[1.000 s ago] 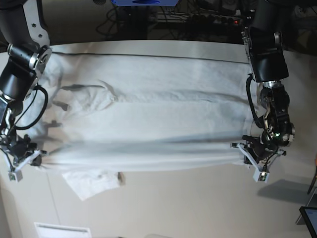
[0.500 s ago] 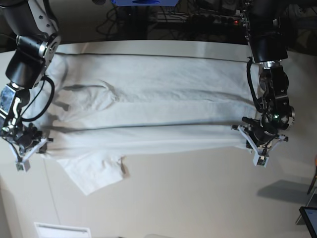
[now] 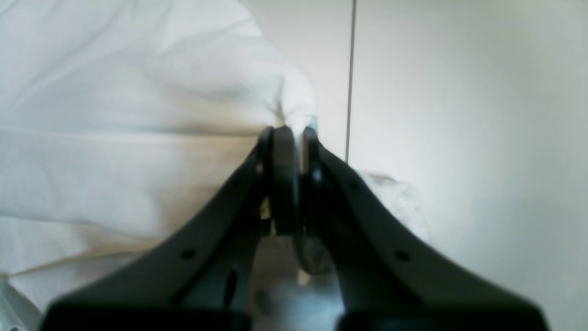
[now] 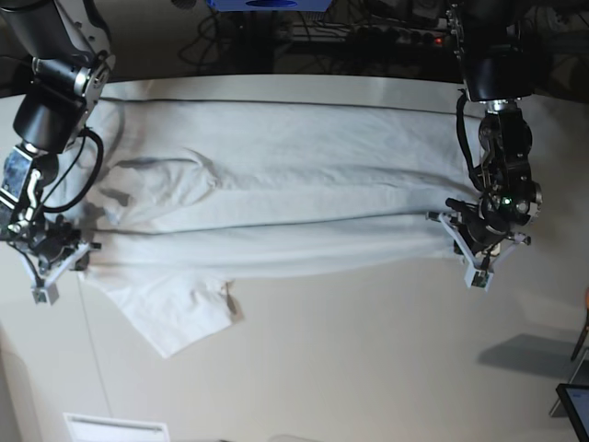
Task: Fold the T-shirt properly
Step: 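Lift the hem with both grippers and fold it toward the collar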
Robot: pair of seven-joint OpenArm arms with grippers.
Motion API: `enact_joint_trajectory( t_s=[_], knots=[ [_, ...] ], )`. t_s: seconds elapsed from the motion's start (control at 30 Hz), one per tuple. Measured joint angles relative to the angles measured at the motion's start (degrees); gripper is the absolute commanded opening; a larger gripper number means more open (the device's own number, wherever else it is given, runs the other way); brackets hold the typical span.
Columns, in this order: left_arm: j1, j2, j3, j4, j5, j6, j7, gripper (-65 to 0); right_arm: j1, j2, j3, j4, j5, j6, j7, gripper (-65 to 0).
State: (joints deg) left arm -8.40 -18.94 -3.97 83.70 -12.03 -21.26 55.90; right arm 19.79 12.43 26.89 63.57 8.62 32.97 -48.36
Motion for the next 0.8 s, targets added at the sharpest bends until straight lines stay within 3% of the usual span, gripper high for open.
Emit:
enact_joint_trajectory(
  t_s=[0.23, 0.37, 0.5, 0.63, 0.8],
  knots=[
    [0.17, 0.04, 0.00, -2.36, 0.11, 0.24, -1.44, -65.0, 0.00, 1.31, 0.00, 0.02, -0.17, -0.04, 0.04, -39.5],
    [0.28, 0.09, 0.00, -2.34, 0.13, 0.22, -1.70, -65.0, -0.46, 1.44, 2.95, 2.62, -0.39, -7.04, 0.70, -37.3],
    [0.31, 0.20, -0.02, -2.21, 0.24, 0.22, -1.70, -65.0, -0.33, 2.16, 4.09, 7.61, -1.11, -7.61, 2.40, -37.1],
    [0.33, 0.37, -0.02, -2.08, 0.28, 0.22, -1.73, -65.0, 4.63, 2.91, -7.56, 4.72, -0.92, -7.63, 3.56, -37.0],
    [0.15, 0.37, -0.02, -2.01, 0.24, 0.22, -1.70, -65.0, 10.43, 0.90, -19.67, -4.17, 0.42, -6.60, 8.76, -37.0]
  ],
)
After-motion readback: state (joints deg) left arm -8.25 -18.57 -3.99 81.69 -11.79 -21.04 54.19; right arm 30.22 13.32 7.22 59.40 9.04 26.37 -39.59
